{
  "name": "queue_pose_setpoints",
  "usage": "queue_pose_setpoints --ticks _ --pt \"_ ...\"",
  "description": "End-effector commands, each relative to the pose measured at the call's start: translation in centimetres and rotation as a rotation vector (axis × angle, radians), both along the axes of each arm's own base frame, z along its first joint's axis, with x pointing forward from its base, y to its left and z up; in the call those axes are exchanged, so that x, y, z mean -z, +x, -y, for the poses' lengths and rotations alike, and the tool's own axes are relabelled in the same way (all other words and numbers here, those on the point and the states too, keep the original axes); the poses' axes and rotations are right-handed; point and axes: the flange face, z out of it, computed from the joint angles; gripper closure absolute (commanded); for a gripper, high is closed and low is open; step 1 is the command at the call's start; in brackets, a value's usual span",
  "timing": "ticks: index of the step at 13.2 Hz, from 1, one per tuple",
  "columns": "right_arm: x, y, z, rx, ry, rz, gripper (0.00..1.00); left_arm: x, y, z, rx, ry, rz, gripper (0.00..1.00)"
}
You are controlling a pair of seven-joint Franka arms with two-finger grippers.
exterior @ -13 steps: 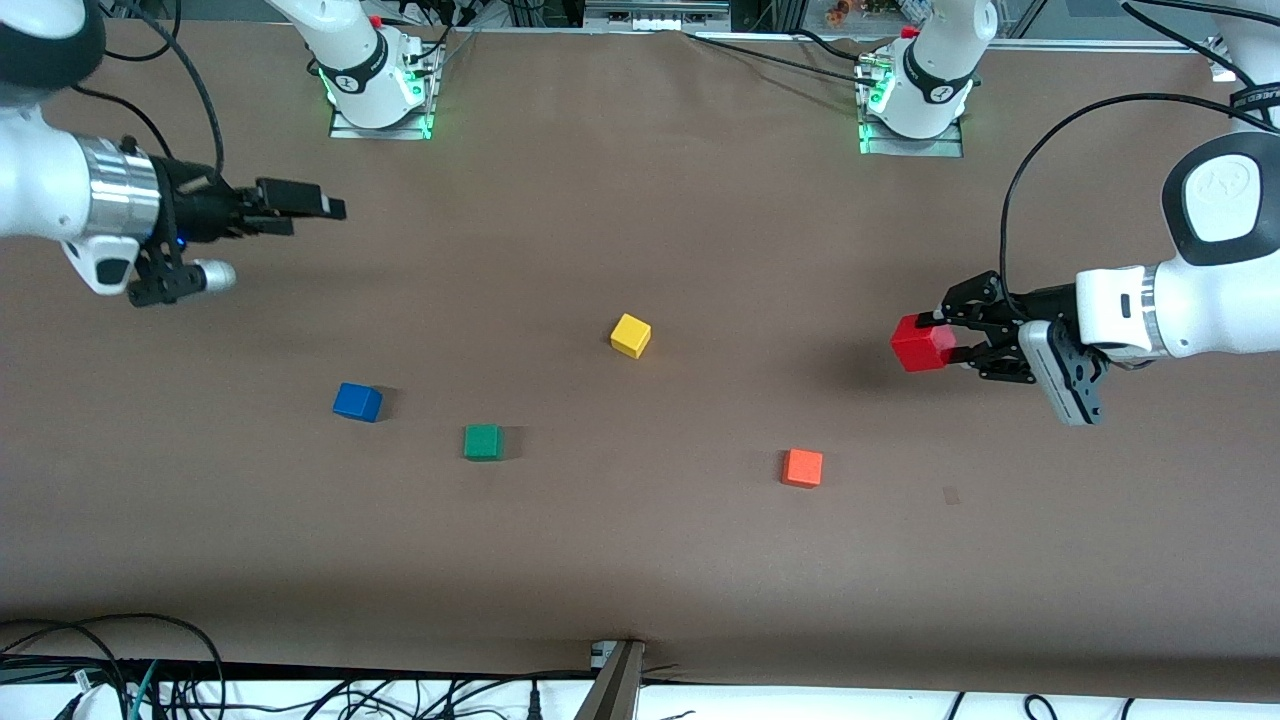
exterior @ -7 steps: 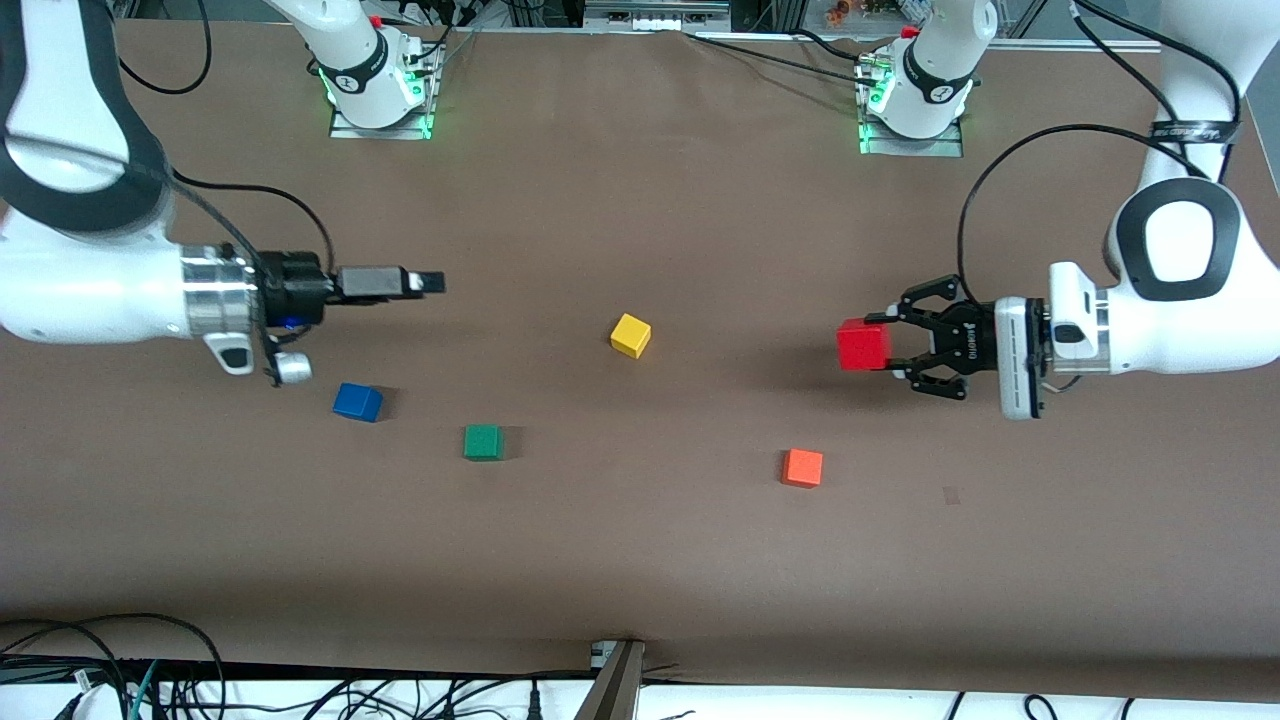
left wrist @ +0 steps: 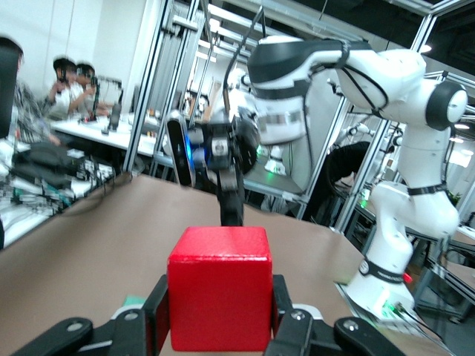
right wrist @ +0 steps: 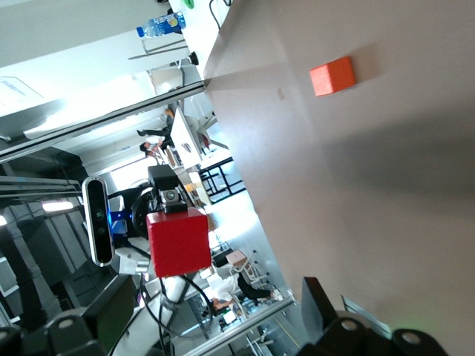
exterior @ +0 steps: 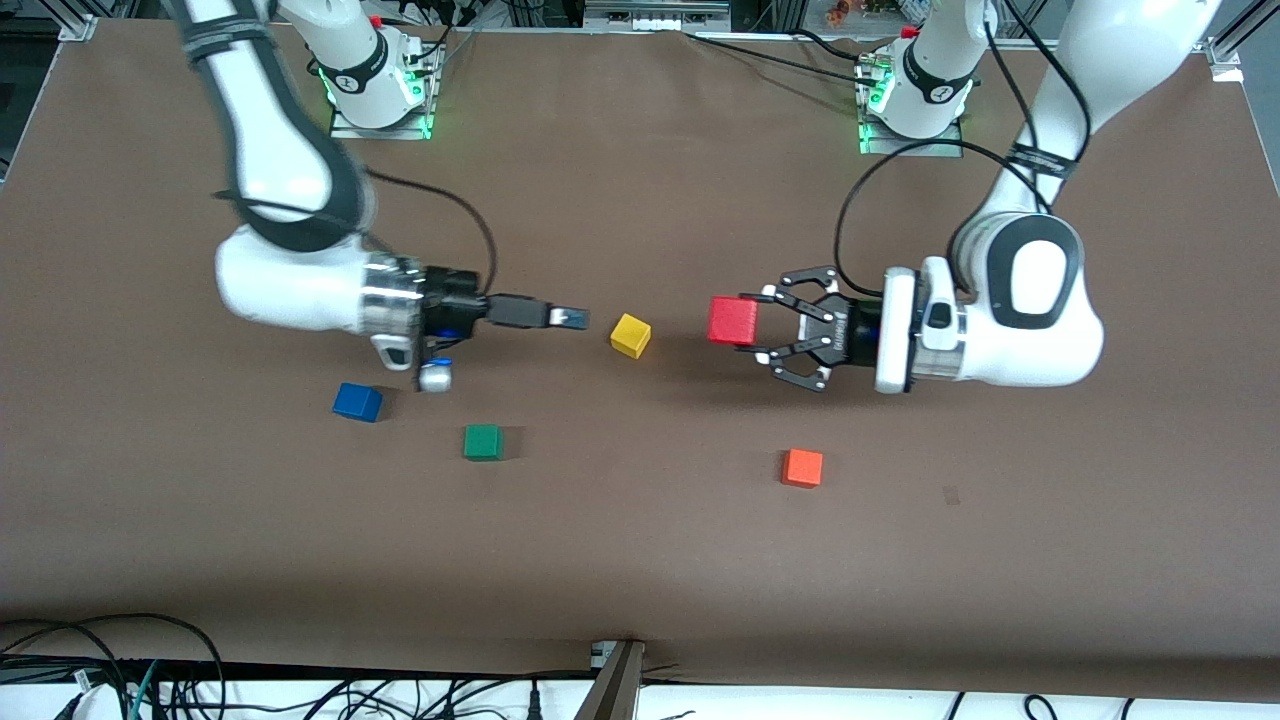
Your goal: Pass red block to right arm, stack on blue
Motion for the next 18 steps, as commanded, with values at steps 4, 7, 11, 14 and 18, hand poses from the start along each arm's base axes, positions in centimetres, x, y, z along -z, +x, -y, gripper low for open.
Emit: queue_pose_setpoints --ticks 4,7,11,14,18 --pt "-0.2 -0.2 -0.5 0.105 0.151 0.036 0.0 0.1 -0.5 3.6 -0.031 -0.044 0.082 1.0" --pt "0.4 -1.3 -2.3 0.068 0.137 0.083 0.0 1.0 -0.8 5.1 -0.044 -0.058 0.059 1.0" --pt "1.9 -1.8 -3.2 0.046 0.125 0.103 0.0 1.0 -1.0 6.9 -0.076 -0.045 0.054 1.0" --pt "1.9 -1.9 -3.4 0.042 0.126 0.102 0.01 1.0 -1.1 7.0 -0.075 -0.042 0.05 1.0" --pt "1.6 -1.8 -3.4 0.035 0.128 0.131 0.24 0.6 -1.2 7.6 -0.071 -0.044 0.019 1.0"
